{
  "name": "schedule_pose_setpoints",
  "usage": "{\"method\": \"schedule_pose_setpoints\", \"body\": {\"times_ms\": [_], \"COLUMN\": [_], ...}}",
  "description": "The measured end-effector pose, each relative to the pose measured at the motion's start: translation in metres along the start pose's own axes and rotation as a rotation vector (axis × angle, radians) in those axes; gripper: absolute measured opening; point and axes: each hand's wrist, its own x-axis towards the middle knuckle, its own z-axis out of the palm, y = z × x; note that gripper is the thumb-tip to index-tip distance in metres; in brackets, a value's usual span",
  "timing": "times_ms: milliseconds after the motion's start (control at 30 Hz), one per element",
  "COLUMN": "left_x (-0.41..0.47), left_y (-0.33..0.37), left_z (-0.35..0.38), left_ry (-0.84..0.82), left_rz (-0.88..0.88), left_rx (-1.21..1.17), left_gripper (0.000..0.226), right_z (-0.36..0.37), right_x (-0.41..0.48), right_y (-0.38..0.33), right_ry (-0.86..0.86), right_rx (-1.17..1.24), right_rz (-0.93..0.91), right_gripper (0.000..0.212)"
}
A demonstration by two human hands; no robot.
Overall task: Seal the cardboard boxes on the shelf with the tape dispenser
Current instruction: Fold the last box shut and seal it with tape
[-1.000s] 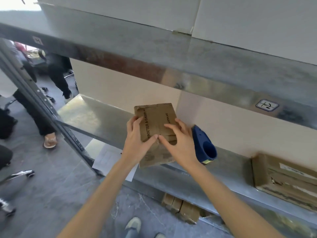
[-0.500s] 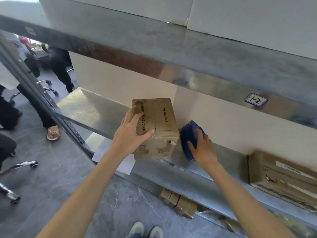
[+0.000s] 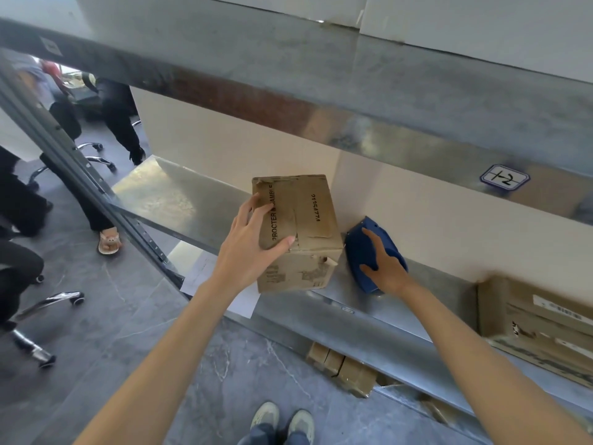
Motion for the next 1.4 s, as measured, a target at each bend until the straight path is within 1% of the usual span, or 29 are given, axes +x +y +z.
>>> {"method": "schedule_pose_setpoints", "body": {"times_ms": [100, 300, 400, 467, 567, 667, 767, 833, 900, 1000, 1100, 1200, 1300, 1367, 1400], "left_x": [0.001, 0.002, 0.002, 0.003, 0.005, 0.006, 0.007, 0.007, 0.007, 0.012, 0.019, 0.023, 0.023, 0.021, 0.018], "left_y": [0.000, -0.003, -0.006, -0.008, -0.008, -0.007, -0.007, -0.003, 0.001, 0.007, 0.014, 0.016, 0.012, 0.012, 0.013], "left_z": [-0.001, -0.003, -0.003, -0.004, -0.004, -0.005, -0.007, -0.011, -0.018, -0.031, -0.046, -0.061, -0.072, -0.075, -0.076], "left_ry": [-0.009, -0.046, -0.052, -0.054, -0.060, -0.075, -0.082, -0.069, -0.039, -0.026, -0.144, -0.349, -0.535, -0.587, -0.587], "left_rz": [0.005, 0.008, 0.016, 0.016, 0.018, 0.012, 0.024, 0.043, 0.078, 0.130, 0.140, 0.158, 0.180, 0.186, 0.186], "left_rx": [-0.001, -0.084, -0.091, -0.082, -0.077, -0.098, -0.104, -0.111, -0.137, -0.266, -0.449, -0.563, -0.513, -0.488, -0.496], "left_gripper": [0.071, 0.072, 0.072, 0.072, 0.073, 0.073, 0.068, 0.060, 0.051, 0.043, 0.040, 0.048, 0.054, 0.051, 0.048], "right_z": [-0.012, -0.014, -0.015, -0.018, -0.028, -0.041, -0.056, -0.065, -0.073, -0.076, -0.070, -0.061, -0.053, -0.049, -0.048], "right_x": [0.001, -0.006, -0.016, -0.027, -0.046, -0.066, -0.086, -0.097, -0.105, -0.108, -0.106, -0.105, -0.106, -0.106, -0.107], "right_y": [-0.008, -0.018, -0.023, -0.030, -0.043, -0.053, -0.067, -0.078, -0.092, -0.113, -0.132, -0.142, -0.146, -0.147, -0.147], "right_ry": [-0.029, 0.007, 0.051, 0.110, 0.268, 0.337, 0.399, 0.447, 0.461, 0.400, 0.332, 0.280, 0.255, 0.244, 0.244], "right_rx": [0.013, 0.006, 0.019, 0.007, -0.146, -0.280, -0.308, -0.327, -0.348, -0.424, -0.516, -0.564, -0.593, -0.610, -0.616], "right_rz": [-0.001, 0.042, 0.059, 0.039, -0.006, -0.047, -0.118, -0.185, -0.270, -0.415, -0.543, -0.622, -0.704, -0.729, -0.735], "right_gripper": [0.089, 0.092, 0.085, 0.072, 0.059, 0.058, 0.058, 0.058, 0.058, 0.058, 0.061, 0.061, 0.061, 0.061, 0.061]}}
